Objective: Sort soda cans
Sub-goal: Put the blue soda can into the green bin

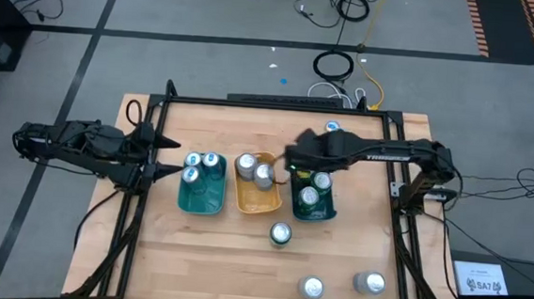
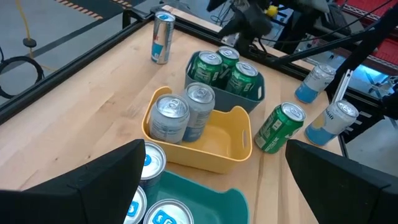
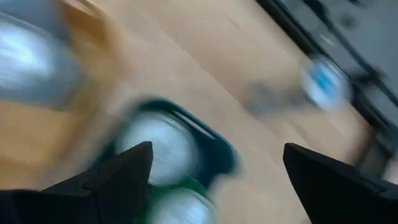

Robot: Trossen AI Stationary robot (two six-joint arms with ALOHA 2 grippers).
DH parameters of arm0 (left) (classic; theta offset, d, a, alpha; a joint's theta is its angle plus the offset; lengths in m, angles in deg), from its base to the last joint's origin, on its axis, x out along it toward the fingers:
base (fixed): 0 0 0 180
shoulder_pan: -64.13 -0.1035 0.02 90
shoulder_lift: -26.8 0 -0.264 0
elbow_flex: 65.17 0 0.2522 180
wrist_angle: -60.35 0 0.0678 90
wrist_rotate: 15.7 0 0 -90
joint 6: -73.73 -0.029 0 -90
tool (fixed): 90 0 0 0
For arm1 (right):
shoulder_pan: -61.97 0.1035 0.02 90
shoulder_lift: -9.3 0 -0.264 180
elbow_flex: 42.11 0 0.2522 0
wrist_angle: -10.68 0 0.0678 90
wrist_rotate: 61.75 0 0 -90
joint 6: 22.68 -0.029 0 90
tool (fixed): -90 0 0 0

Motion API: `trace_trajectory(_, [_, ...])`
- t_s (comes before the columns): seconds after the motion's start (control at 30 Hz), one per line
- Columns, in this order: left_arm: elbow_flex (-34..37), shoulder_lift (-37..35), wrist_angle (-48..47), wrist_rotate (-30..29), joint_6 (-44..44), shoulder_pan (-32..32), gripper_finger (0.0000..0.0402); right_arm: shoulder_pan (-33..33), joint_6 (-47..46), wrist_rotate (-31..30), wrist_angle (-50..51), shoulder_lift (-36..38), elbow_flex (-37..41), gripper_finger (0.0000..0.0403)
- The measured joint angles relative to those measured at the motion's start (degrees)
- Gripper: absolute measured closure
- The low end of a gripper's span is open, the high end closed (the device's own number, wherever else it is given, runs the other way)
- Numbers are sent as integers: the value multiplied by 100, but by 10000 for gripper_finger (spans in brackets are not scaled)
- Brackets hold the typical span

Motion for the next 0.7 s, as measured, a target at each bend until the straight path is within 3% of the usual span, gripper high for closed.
trace_trajectory(0.13, [0, 4, 4, 0, 0, 1, 6, 130, -1207, -104, 374, 767, 999, 51])
trace_trajectory(0.3, [0, 9, 7, 0, -2, 0, 6, 387, -2800, -45, -216, 2293, 2572, 51])
trace_trajectory(0.47, [0, 11, 9, -139, -4, 2, 6, 379, -3717, 45, -892, 3664, 3790, 51])
trace_trajectory(0.6, [0, 11, 11, -455, -7, 0, 6, 18, -3828, 10, -1124, 4260, 4283, 51])
trace_trajectory(0.7, [0, 21, 11, -690, 0, 2, 6, -443, -3150, 15, -1376, 4430, 4355, 51])
